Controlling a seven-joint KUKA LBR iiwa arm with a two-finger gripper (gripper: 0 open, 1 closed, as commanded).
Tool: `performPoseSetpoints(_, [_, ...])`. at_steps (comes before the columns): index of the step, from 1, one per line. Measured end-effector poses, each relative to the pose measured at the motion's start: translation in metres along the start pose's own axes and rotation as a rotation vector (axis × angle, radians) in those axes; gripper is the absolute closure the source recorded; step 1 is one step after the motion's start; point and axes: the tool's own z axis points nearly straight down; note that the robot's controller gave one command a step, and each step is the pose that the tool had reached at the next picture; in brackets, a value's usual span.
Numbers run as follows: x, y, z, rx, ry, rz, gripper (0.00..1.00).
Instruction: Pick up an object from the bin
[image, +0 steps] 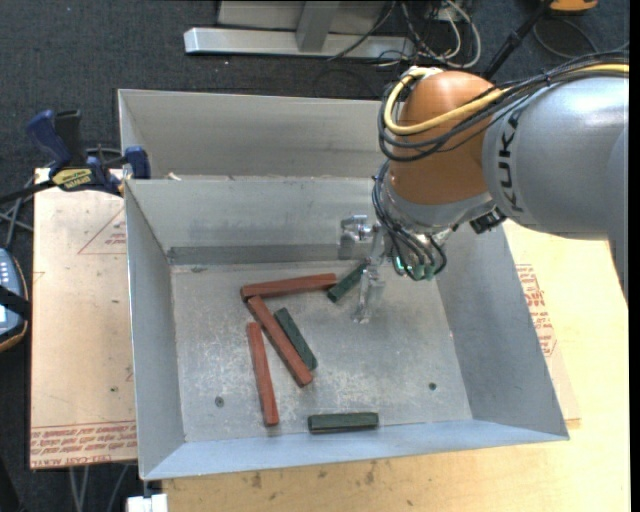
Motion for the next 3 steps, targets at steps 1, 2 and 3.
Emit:
performPoseSetpoints(1, [-0.002,0.000,-0.005,0.000,-0.008,0.001,0.00])
performPoseSetpoints(2, [-0.023,0.032,0.067,-0.002,-0.013,0.083,0.00])
performPoseSetpoints(3, [-0.024,0.038,0.094,0.000,-0.002,0.102,0.00])
